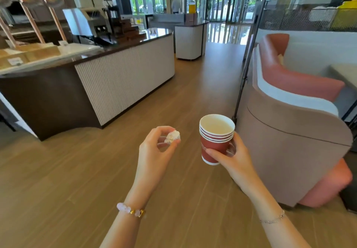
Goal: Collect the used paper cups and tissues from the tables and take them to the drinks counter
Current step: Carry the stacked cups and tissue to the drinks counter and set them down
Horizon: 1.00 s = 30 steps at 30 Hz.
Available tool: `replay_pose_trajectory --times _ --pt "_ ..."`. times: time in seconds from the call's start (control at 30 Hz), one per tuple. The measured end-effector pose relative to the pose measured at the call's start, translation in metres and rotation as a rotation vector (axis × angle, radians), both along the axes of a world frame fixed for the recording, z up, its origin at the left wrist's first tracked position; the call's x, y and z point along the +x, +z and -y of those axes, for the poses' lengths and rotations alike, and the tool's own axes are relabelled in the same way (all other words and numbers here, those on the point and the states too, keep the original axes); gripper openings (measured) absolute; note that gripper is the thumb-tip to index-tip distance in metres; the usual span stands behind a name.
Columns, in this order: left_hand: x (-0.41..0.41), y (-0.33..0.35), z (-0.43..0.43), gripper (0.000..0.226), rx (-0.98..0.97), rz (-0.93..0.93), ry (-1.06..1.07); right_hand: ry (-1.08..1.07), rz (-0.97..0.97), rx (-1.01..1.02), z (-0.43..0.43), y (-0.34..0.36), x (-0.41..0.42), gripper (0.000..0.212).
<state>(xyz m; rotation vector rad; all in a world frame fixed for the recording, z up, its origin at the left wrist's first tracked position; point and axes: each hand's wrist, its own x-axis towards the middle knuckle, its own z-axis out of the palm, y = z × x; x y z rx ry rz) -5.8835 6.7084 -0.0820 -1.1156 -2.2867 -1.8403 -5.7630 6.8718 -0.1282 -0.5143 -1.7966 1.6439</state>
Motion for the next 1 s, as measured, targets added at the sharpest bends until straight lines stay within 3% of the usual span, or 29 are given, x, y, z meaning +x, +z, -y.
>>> replay_pose_trajectory --times 0.57,1.0 --pt "-0.274 -0.014 -0.245 0.017 -0.01 -0.062 -0.095 -0.141 0.039 0.027 -0.223 -0.016 -0.244 0.064" --pt "-0.5 0.015 -0.473 0.015 0.009 -0.036 -0.221 -0.285 0.026 0.004 -0.422 0.014 -0.449 0.082"
